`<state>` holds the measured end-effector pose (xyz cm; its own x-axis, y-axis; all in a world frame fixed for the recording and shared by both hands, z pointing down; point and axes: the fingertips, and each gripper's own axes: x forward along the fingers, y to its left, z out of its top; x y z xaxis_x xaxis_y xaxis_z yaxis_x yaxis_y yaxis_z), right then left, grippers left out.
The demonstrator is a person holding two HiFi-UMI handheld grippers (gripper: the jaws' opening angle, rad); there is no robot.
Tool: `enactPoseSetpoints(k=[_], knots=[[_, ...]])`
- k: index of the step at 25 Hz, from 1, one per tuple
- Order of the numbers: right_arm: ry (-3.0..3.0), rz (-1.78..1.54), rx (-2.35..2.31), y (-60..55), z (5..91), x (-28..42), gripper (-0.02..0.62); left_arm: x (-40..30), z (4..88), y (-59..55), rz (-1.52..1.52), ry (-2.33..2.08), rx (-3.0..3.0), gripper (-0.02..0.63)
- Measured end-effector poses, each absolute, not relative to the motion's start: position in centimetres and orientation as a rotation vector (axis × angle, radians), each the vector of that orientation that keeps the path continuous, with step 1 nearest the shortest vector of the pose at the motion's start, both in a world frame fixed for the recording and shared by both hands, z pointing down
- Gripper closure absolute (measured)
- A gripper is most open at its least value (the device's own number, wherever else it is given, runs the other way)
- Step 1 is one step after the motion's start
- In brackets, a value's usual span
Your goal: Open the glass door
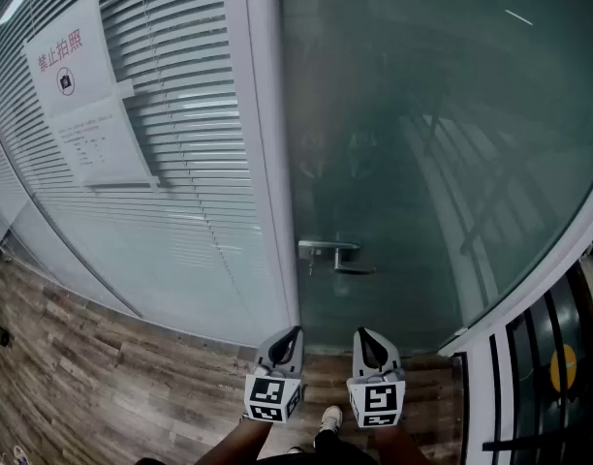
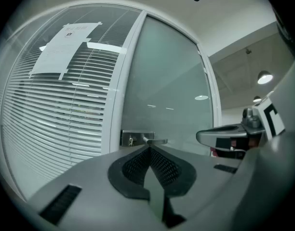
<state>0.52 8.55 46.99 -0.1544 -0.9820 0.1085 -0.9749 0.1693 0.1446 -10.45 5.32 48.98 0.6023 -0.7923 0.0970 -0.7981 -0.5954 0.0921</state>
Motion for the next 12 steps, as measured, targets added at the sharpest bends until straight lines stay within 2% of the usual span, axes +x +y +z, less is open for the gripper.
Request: enactPoseSetpoints(k=[12], knots=[[-2.152, -0.198, 1.562, -1.8, 50.0, 4.0, 0.580, -7.8, 51.5, -2.8, 0.165, -1.440, 2.629, 0.603]])
